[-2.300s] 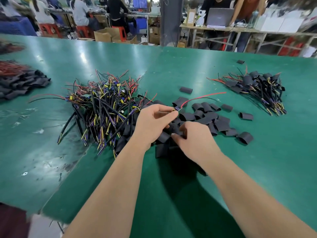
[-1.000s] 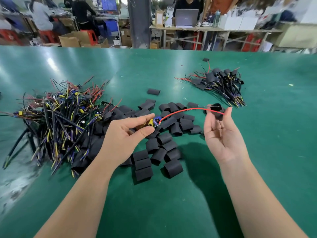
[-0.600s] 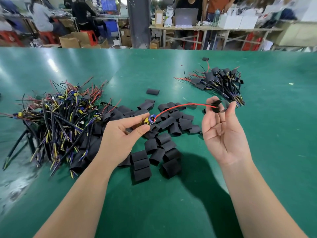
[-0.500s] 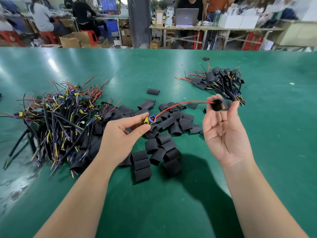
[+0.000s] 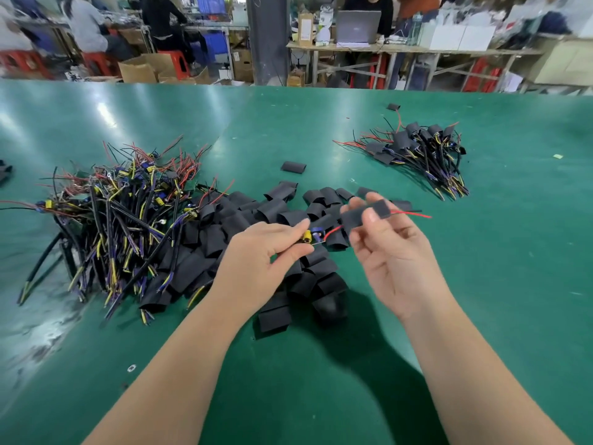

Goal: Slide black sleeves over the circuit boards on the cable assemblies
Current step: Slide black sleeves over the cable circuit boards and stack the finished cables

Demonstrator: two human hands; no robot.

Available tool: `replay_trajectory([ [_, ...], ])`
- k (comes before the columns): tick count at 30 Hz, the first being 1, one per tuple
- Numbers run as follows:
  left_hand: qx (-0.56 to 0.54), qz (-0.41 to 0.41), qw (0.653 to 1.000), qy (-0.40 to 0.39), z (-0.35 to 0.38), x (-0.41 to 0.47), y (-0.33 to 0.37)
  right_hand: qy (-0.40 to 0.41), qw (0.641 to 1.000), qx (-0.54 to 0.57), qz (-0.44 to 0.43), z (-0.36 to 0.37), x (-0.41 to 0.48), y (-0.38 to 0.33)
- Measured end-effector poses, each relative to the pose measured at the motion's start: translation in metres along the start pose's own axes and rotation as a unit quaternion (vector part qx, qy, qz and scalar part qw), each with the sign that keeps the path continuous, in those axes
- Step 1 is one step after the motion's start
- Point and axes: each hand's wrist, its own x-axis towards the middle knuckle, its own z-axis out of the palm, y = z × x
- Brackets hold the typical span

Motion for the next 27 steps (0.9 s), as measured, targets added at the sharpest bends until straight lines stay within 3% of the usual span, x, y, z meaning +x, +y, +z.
replay_trajectory([
  [6,0.013,0.022,1.0,-0.006,0.005,-0.001,0.006,0.008,0.998,-0.061,0.025,0.002,-0.001,0.012],
  [10,-0.002,0.021,0.999,0.029,0.003,-0.001,0.012,0.032,0.997,-0.071,0.02,-0.002,0.0,0.012],
  [13,-0.036,0.001,0.998,0.053,0.004,-0.001,0.014,0.0,0.998,-0.065,0.021,-0.004,-0.001,0.012],
  [17,-0.043,0.006,0.998,0.041,0.005,-0.002,0.015,-0.053,0.996,-0.058,0.032,-0.002,-0.003,0.016],
  [21,-0.025,0.032,0.999,-0.003,0.004,-0.003,0.015,-0.045,0.995,-0.083,0.021,-0.002,-0.002,0.02],
  [24,-0.083,-0.024,0.995,-0.041,0.003,-0.002,0.017,-0.032,0.998,-0.044,0.02,-0.002,-0.002,0.02],
  [27,-0.159,-0.096,0.982,-0.015,0.001,0.002,0.018,-0.03,0.999,0.0,0.041,-0.002,-0.003,0.021],
])
